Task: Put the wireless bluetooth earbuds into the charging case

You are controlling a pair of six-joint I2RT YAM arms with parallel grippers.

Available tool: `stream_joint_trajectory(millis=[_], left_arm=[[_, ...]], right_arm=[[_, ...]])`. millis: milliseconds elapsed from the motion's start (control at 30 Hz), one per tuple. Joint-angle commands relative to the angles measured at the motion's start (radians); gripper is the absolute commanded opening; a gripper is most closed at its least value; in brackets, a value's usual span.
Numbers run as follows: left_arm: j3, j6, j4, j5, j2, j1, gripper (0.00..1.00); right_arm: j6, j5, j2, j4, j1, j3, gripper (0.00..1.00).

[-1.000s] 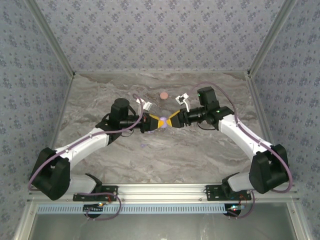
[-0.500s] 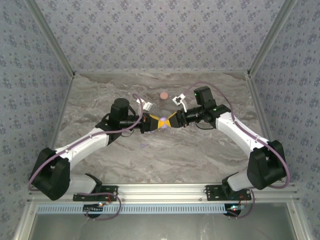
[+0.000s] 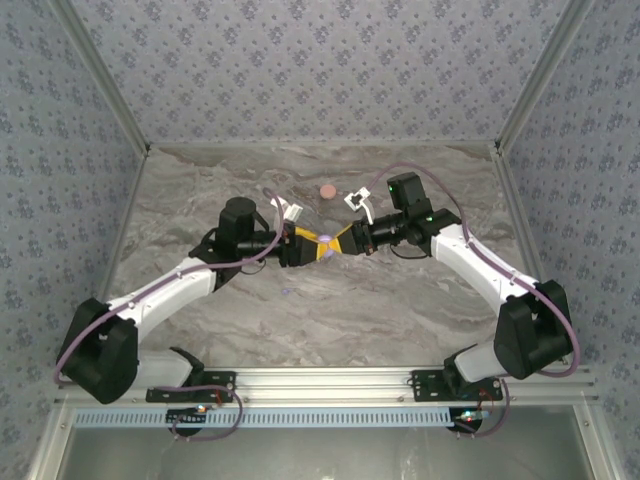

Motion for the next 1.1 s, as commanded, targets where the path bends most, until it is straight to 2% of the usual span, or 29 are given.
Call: stream_joint_trajectory(millis=[0, 500, 800, 1000, 1067], left_arm=[[-0.004, -0.002, 0.044, 0.0, -0.034, -0.002, 0.55], [-0.009, -0.009, 0.06, -0.008, -0.018, -0.016, 0.54], [-0.003, -0.013, 0.06, -0.011, -0.004, -0.017, 0.49], [-0.003, -0.015, 0.06, -0.017, -0.001, -0.017, 0.39], [-0.003, -0.014, 0.06, -0.02, -0.001, -0.018, 0.39]], right_arm=[[0.015, -0.04, -0.027, 0.012, 0.004, 0.043, 0.22], [0.047, -0.045, -0.032, 0.049, 0.009, 0.043, 0.22], [0.059, -0.041, -0.037, 0.065, 0.011, 0.037, 0.22], [0.059, -0.036, -0.038, 0.064, 0.01, 0.037, 0.23], [0.061, -0.03, -0.042, 0.063, 0.01, 0.037, 0.22]])
